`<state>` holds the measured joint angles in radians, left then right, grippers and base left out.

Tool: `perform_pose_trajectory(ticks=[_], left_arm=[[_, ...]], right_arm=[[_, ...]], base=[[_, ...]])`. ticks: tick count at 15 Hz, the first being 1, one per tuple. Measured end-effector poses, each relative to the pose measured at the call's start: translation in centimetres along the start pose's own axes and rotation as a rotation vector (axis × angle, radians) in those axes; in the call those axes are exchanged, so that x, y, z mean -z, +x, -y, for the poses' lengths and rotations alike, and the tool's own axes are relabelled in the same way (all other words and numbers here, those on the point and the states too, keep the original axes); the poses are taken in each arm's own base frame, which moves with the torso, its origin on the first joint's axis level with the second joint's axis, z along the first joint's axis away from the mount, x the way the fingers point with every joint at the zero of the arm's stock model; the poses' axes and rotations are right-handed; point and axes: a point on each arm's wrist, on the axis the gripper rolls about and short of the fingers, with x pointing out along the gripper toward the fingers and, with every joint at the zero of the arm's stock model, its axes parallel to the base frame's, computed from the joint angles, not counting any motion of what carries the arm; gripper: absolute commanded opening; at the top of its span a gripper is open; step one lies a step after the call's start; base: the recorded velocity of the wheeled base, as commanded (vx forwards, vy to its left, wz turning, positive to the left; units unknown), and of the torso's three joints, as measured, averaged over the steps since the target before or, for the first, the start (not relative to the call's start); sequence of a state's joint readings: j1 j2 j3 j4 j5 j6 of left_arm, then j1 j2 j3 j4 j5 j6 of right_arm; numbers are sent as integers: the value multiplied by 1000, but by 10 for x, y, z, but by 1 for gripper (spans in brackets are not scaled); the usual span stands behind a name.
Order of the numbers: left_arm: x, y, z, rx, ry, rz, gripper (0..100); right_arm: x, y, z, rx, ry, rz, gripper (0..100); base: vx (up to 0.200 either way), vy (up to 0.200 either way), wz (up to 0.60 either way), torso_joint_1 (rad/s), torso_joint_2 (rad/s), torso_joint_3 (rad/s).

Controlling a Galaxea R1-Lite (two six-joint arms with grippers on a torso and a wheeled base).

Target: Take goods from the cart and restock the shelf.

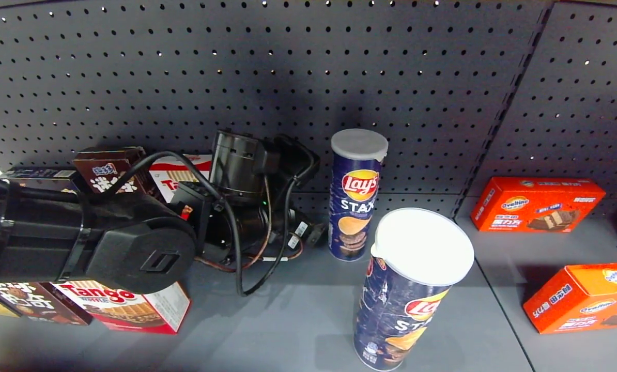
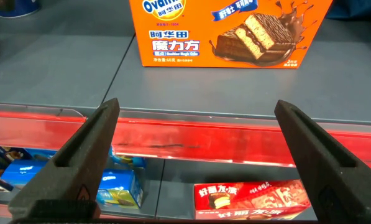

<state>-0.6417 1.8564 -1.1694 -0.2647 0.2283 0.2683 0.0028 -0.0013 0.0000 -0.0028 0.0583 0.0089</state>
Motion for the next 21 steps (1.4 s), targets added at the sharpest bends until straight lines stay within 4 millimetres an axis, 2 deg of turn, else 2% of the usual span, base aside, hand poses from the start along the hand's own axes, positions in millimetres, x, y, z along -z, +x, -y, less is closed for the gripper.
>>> perform_pose_trajectory(ticks=[8, 11, 13, 18, 21], left_arm=[[-3, 6, 7, 12, 1, 5, 100], [-7, -1, 1, 1, -7, 21, 100], [-11, -18, -10, -11, -12, 9, 100], [-27, -78, -40, -91, -57, 80, 100], [-34, -97, -47, -134, -72, 121, 100]], right_arm=[[0, 0, 0, 0, 0, 0, 100], [0, 0, 0, 0, 0, 0, 100], [0, 0, 0, 0, 0, 0, 100], [0, 0, 0, 0, 0, 0, 100], [0, 0, 0, 0, 0, 0, 100]], base=[[0, 0, 0, 0, 0, 0], [0, 0, 0, 0, 0, 0], [0, 0, 0, 0, 0, 0], [0, 0, 0, 0, 0, 0], [0, 0, 0, 0, 0, 0]])
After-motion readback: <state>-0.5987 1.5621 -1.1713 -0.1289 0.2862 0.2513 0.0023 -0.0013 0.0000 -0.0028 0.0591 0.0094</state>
